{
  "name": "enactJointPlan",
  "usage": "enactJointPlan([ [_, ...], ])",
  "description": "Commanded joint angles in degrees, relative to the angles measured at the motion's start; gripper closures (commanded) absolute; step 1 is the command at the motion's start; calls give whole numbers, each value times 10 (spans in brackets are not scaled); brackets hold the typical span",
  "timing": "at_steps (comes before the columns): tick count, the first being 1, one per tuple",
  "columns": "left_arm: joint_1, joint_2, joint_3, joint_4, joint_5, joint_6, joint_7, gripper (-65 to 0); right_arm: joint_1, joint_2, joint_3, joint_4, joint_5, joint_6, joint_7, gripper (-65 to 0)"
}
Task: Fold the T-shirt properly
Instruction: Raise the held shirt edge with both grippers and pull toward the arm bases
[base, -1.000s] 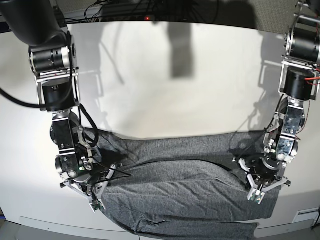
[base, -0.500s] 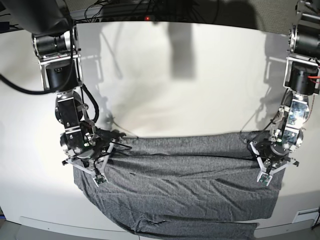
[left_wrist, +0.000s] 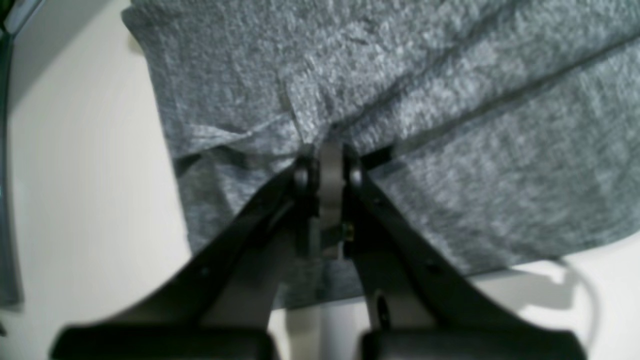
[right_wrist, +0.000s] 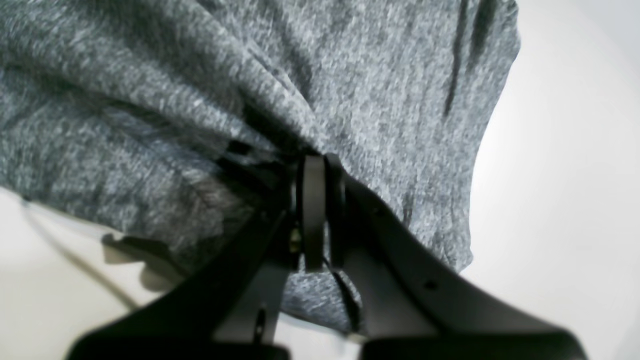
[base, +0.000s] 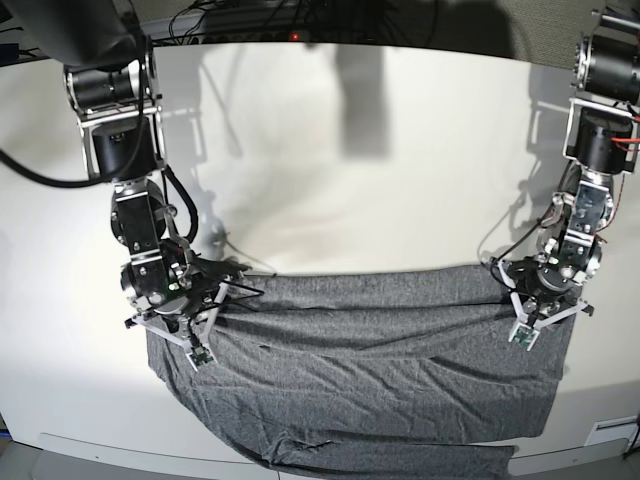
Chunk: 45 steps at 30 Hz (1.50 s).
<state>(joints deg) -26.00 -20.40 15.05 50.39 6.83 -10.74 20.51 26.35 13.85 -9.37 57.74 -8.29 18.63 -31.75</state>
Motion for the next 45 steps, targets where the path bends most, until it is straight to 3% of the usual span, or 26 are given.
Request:
enactJointPlan([
  [1,-18,-9,-3,10,18,5,-13,0,19,5,3,9,-11,-3,11,0],
  [5,-18,-20,-3,10,33,7,-19,0,22,13,3,9,-16,-7,11,0],
  [14,-17,-26,-3,10,-12,6,-19,0,22,25,3,9,-15,-7,10,0],
  [23,-16,-25,-3,10,-45,6,-19,0,22,23,3,9,31,-7,16,0],
  [26,-16,-25,-3,10,-45,6,-19,0,22,23,3,9,31,-7,26,-147],
  [28,-16,-25,-3,10,-45,6,-19,0,22,23,3,9,31,-7,34,-204],
  [32,-16,-25,-3,10,-45,6,-15,-187,22,23,3,9,32,-7,44,-230],
  [34,-16,-25,-3,10,-45,6,-5,-239,22,23,3,9,34,-7,46,-230],
  [41,-16,-25,-3,11,-79,7,14,-243,22,23,4,9,125,-7,67,-230],
  [45,-16,-25,-3,11,-92,-1,25,-243,22,23,14,12,130,-7,74,-230],
])
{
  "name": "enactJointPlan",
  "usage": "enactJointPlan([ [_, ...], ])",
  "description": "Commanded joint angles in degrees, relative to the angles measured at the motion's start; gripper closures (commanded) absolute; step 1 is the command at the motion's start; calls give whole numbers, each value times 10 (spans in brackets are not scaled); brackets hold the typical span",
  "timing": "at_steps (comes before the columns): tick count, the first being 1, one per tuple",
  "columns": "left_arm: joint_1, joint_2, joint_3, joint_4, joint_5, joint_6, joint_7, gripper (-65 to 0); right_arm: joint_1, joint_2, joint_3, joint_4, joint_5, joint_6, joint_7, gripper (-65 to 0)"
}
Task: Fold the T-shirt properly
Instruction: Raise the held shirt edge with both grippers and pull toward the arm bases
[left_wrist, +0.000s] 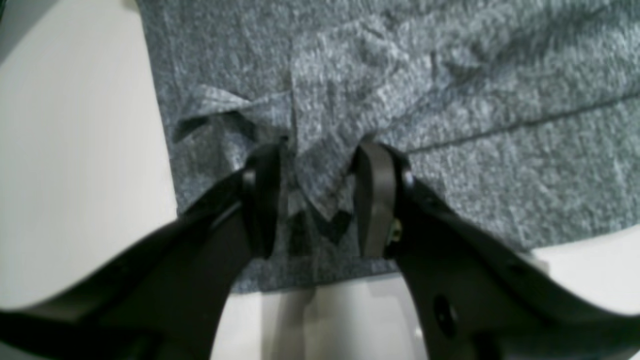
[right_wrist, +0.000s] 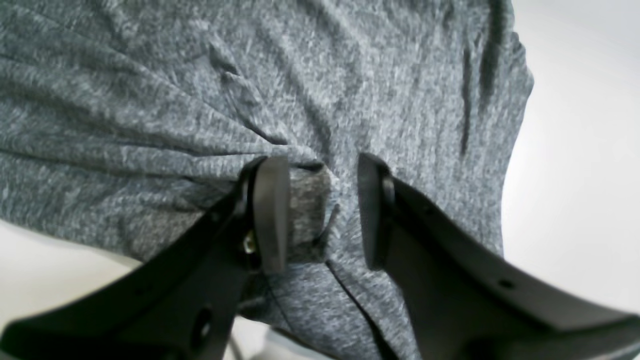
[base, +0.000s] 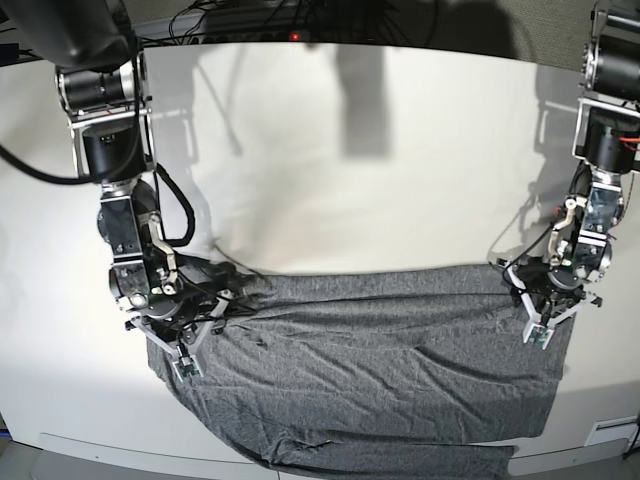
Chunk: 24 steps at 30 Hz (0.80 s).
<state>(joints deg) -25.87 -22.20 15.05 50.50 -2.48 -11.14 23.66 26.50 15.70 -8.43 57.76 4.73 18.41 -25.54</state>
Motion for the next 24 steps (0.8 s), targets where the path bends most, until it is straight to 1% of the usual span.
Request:
enactJointPlan([
  [1,-17,-7,-3,10,1,2,-4,-243,21,5,12,12,0,-5,13,-230],
  [4,-17,-9,-3,12,0,2,-3,-243,21,5,41,12,6,-5,16,-230],
  [7,-17,-9,-3,32,-13,2,1,-243,20,5,76,19,54,0,10,-230],
  [9,-17,-9,-3,55,-50,2,3,-243,21,4,98,21,89,25,4,-230],
  [11,-18,-8,-3,71,-111,2,0,-243,19,0,116,20,94,50,0,-230],
  [13,-17,-8,-3,73,-166,2,-26,-243,16,-7,128,20,92,56,0,-230],
  [14,-17,-7,-4,73,-180,2,-29,-243,13,-9,132,20,91,56,-2,-230],
  [20,-16,-5,-5,72,-182,5,-27,-243,-5,-13,133,19,88,63,-4,-230],
  [22,-12,-5,-5,72,-182,12,-27,-243,-13,-15,133,19,84,65,-4,-230],
  [24,-5,-5,-5,72,-182,24,-39,-243,-19,-17,133,18,66,66,-3,-230],
])
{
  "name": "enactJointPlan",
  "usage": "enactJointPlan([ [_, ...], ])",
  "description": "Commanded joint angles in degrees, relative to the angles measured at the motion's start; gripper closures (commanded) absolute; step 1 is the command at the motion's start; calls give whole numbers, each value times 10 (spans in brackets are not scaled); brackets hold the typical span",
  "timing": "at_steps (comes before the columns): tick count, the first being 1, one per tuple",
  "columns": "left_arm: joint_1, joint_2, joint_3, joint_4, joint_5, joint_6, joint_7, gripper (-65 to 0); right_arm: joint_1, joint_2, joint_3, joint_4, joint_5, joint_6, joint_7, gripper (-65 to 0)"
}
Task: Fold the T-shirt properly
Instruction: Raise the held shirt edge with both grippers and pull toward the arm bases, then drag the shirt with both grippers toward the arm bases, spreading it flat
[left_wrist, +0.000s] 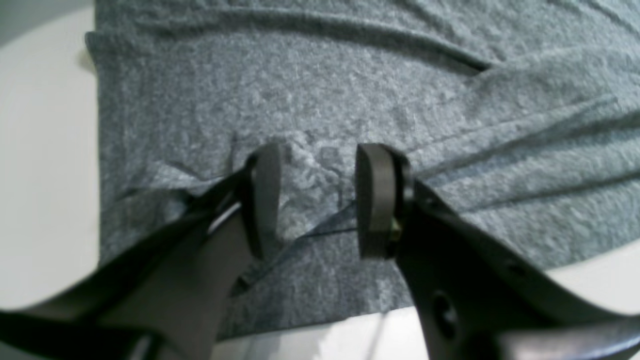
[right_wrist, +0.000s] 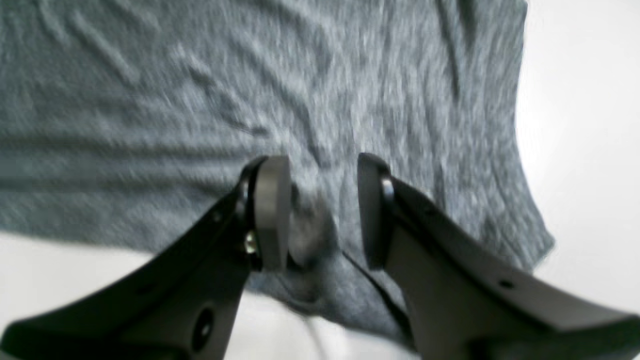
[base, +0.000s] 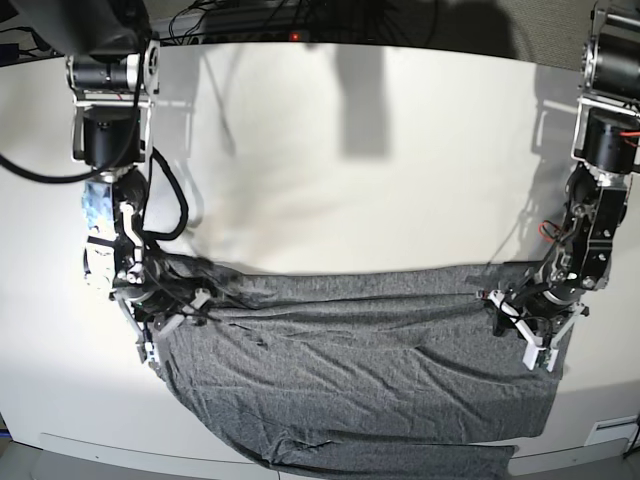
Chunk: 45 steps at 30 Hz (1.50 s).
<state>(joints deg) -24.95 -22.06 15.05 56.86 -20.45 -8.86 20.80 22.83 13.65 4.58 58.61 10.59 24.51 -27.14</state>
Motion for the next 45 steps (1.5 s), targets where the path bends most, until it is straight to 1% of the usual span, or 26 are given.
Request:
enactJointPlan([
  [1,-9,-6,-5,8,-1,6,-18,-243,15,3,3,9,0,5,12,-230],
  [5,1,-7,-5,-2,-1,6,-33,-243,9,2,3,9,-2,5,12,-230],
  [7,0,-5,-16,-19,-8,6,-41,-243,8,1,3,9,-1,6,12,-230],
  [12,0,12,-84,-77,-38,0,-47,-242,1,0,3,9,-1,6,9,-230],
  [15,1,21,-115,-119,-38,-40,-55,-242,-8,0,3,8,-2,6,10,-230],
  [17,3,26,-123,-136,-38,-63,-55,-242,-14,0,3,8,-5,6,10,-230],
  [21,11,36,-124,-141,-38,-84,-54,-241,-33,0,3,8,-15,6,9,-230],
  [24,15,40,-124,-141,-37,-91,-39,-241,-50,1,3,8,-14,6,9,-230],
  [26,15,40,-124,-141,-37,-100,-17,-241,-60,4,3,8,-14,7,7,-230],
  [28,16,39,-124,-140,-37,-101,12,-241,-69,7,3,8,-14,14,-1,-230],
  [30,24,38,-124,-139,-37,-101,24,-241,-79,12,3,8,-12,23,-6,-230],
  [34,68,29,-124,-114,-47,-105,23,-241,-101,24,3,14,18,26,-21,-230],
  [38,132,17,-124,-53,-47,-109,19,-241,-126,42,3,33,19,26,-28,-230],
  [41,175,3,-124,-2,-47,-109,18,-241,-152,53,3,69,19,26,-39,-230],
  [45,200,-13,-124,53,-47,-108,6,-241,-181,67,3,121,21,25,-38,-230],
])
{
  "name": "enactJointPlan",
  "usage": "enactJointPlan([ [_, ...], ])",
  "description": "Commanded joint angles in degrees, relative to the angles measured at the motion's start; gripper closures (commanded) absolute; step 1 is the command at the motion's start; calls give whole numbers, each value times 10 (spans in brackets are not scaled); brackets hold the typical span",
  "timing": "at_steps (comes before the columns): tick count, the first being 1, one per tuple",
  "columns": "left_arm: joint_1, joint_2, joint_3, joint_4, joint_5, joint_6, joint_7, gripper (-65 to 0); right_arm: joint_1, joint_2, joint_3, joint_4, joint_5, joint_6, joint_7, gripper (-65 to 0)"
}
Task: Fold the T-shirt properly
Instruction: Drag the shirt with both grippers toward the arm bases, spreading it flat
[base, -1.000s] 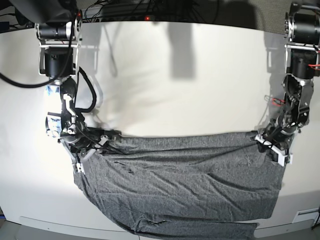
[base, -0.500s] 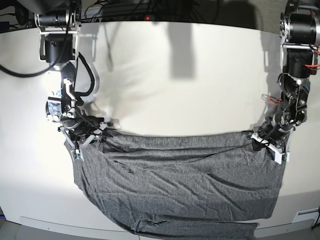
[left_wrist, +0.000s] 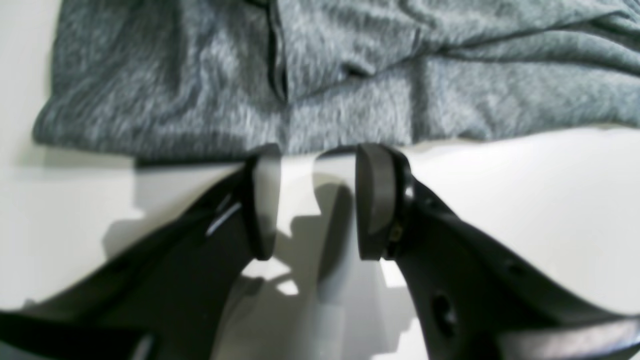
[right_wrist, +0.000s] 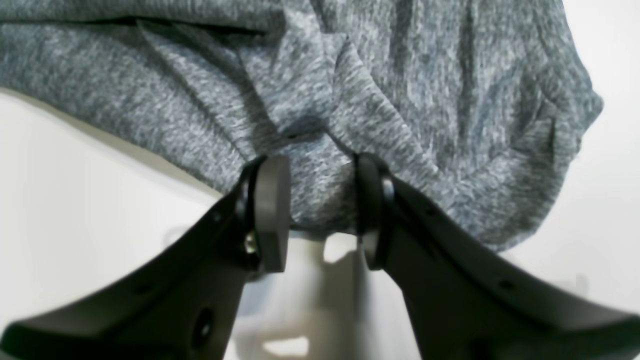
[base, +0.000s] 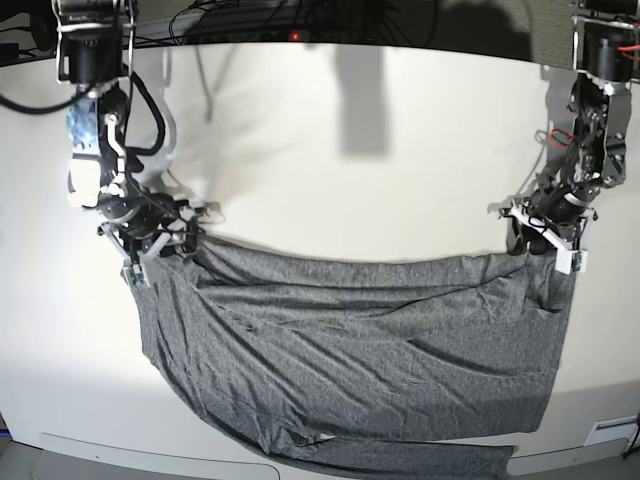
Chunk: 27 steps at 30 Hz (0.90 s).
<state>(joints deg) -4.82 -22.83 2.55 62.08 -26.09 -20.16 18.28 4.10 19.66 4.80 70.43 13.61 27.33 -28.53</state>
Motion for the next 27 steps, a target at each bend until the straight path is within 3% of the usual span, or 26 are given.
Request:
enactJointPlan([
  [1,-3,-7,1,10,9,7,36,-241,6,9,1,10,-4,-3,-28,-230],
  [4,-3,-10,1,40,9,21,62,-241,6,10,1,22,5,-3,-43,-230],
  [8,-9,-10,0,72,9,22,36,-241,7,9,1,23,6,-3,-39,-230],
  [12,-50,-10,0,75,18,88,28,-241,6,8,1,23,6,-3,-39,-230],
  [20,-117,-3,2,45,83,90,87,-241,7,8,1,23,6,-3,-39,-230],
  [27,-114,14,2,-45,96,90,71,-241,6,8,1,23,19,-3,-50,-230],
])
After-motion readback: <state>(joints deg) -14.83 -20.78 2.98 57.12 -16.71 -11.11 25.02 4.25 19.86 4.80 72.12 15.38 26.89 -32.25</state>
